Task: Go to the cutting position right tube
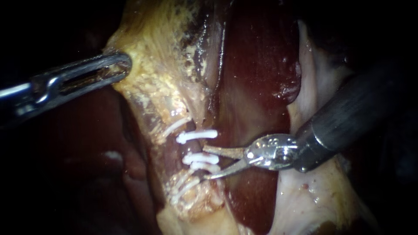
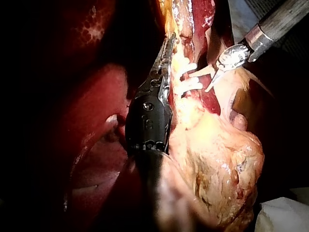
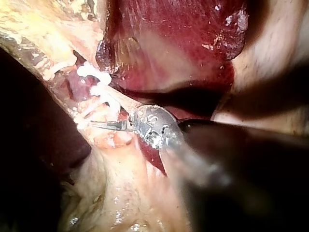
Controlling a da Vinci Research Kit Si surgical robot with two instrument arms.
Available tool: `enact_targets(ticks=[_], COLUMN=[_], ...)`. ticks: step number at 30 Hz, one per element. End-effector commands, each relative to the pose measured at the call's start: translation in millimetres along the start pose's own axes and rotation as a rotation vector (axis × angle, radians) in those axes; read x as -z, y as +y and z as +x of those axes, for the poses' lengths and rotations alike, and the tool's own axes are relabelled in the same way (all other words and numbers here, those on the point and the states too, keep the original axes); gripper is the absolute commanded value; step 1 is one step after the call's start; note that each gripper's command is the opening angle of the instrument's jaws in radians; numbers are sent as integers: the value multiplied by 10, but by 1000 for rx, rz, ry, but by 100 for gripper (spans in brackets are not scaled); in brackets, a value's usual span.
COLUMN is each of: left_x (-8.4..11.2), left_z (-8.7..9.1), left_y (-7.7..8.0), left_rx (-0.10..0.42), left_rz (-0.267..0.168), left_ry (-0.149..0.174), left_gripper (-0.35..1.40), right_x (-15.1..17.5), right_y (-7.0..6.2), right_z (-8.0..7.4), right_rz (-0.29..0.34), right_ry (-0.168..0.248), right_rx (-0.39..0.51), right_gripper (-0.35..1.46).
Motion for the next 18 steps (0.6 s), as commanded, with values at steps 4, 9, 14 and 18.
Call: enact_targets(ticks=[4, 9, 14, 18], left_x=[7, 11, 11, 11], left_z=[-5, -9, -9, -9], left_y=[-3, -7, -7, -8], left_rx=[-3, -1, -1, -1], left_rz=[3, 3, 3, 3], left_ry=[-7, -12, -12, -12], left_gripper=[-35, -35, -35, -35], right_x=[2, 4, -6, -20], right_y=[2, 3, 5, 8], right_z=[-1, 4, 10, 18], right_rz=[-1, 2, -3, 0], right_ry=[-1, -1, 0, 0], right_rx=[-4, -8, -10, -13], right_gripper=[142, 141, 141, 141])
